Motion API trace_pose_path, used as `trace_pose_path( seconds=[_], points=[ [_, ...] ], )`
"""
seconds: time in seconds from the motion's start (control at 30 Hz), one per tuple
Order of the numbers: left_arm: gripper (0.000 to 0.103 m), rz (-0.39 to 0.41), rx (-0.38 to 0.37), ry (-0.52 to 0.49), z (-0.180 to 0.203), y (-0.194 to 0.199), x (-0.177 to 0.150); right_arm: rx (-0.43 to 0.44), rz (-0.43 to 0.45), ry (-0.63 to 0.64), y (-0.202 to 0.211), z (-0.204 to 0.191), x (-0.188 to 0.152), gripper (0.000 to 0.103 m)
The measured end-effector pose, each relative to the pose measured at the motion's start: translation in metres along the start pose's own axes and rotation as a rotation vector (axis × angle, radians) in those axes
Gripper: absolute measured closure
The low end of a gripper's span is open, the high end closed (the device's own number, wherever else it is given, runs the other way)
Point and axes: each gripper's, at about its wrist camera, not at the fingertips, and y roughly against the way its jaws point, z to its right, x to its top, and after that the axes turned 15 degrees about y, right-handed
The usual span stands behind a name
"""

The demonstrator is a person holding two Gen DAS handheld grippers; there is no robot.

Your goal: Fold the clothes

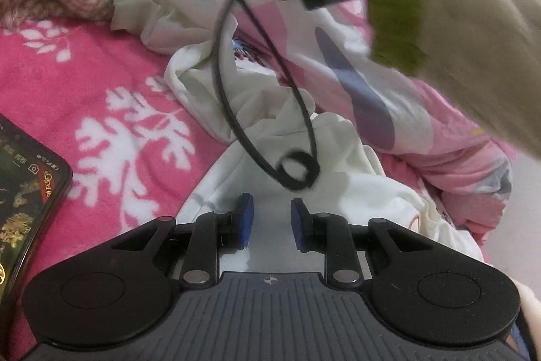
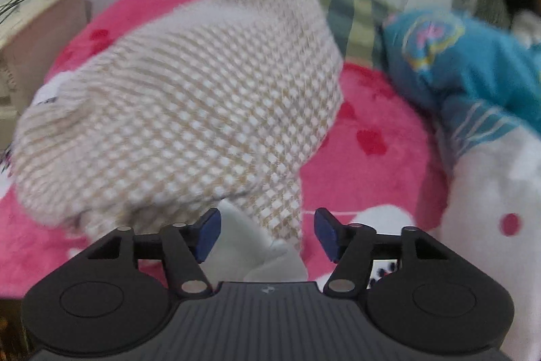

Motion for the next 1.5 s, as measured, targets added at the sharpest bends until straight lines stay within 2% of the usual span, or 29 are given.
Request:
trace_pose_path(
  seconds=[0.1, 0.17, 0.2, 0.27, 0.3, 0.4, 0.47, 0.57, 0.77, 0.83, 0.93, 1.07, 1.17, 1.27, 1.5],
  points=[
    [0.079, -0.001, -0.006, 0.006, -0.001, 0.0, 0.0, 0.092, -0.064, -0.035, -0.028, 0.009, 0.001, 0.037],
    [0.079, -0.001, -0.009, 0.009, -0.001, 0.0, 0.0, 0.157, -0.084, -0.067, -0.037, 0.011, -0.001, 0.042],
    [0.079, -0.001, -0.009, 0.009, -0.001, 0.0, 0.001, 0.183, -0.081, -0.085, -0.037, 0.012, -0.002, 0.047],
    [0.079, -0.001, -0.01, 0.009, -0.001, -0.001, 0.001, 0.222, -0.07, -0.1, -0.032, 0.013, -0.006, 0.071],
    [0.079, -0.001, -0.01, 0.008, -0.001, -0.001, 0.001, 0.223, -0.069, -0.091, -0.028, 0.011, -0.007, 0.089],
    [0.079, 0.001, -0.01, 0.006, -0.001, -0.002, 0.0, 0.169, -0.032, -0.057, -0.005, 0.006, -0.01, 0.094],
    [0.079, 0.002, -0.009, 0.005, -0.001, -0.003, 0.0, 0.126, 0.024, -0.067, 0.019, 0.007, -0.014, 0.095],
    [0.079, 0.002, -0.008, 0.004, 0.0, -0.004, 0.001, 0.01, 0.177, -0.16, 0.072, 0.014, -0.025, 0.096],
    [0.079, 0.002, -0.008, 0.004, 0.0, -0.005, 0.001, -0.293, 0.508, -0.563, 0.194, 0.043, -0.079, 0.098],
    [0.079, 0.004, -0.006, 0.003, 0.0, -0.006, 0.001, -0.342, 0.62, -0.693, 0.231, 0.054, -0.1, 0.098],
    [0.079, 0.007, -0.007, 0.002, -0.007, 0.004, 0.0, -0.399, 0.738, -0.784, 0.269, 0.064, -0.115, 0.098],
    [0.079, 0.009, -0.007, 0.002, -0.007, 0.003, 0.0, -0.429, 0.82, -0.844, 0.287, 0.072, -0.107, 0.098],
    [0.079, 0.009, -0.007, 0.002, -0.007, 0.003, 0.0, -0.435, 0.843, -0.838, 0.289, 0.076, -0.092, 0.098],
    [0.079, 0.008, -0.01, 0.005, -0.007, 0.002, 0.0, -0.432, 0.84, -0.776, 0.274, 0.082, -0.066, 0.098],
    [0.079, 0.01, -0.006, 0.009, -0.006, 0.003, -0.001, -0.286, 0.839, -0.575, 0.233, 0.089, -0.022, 0.098]
  ],
)
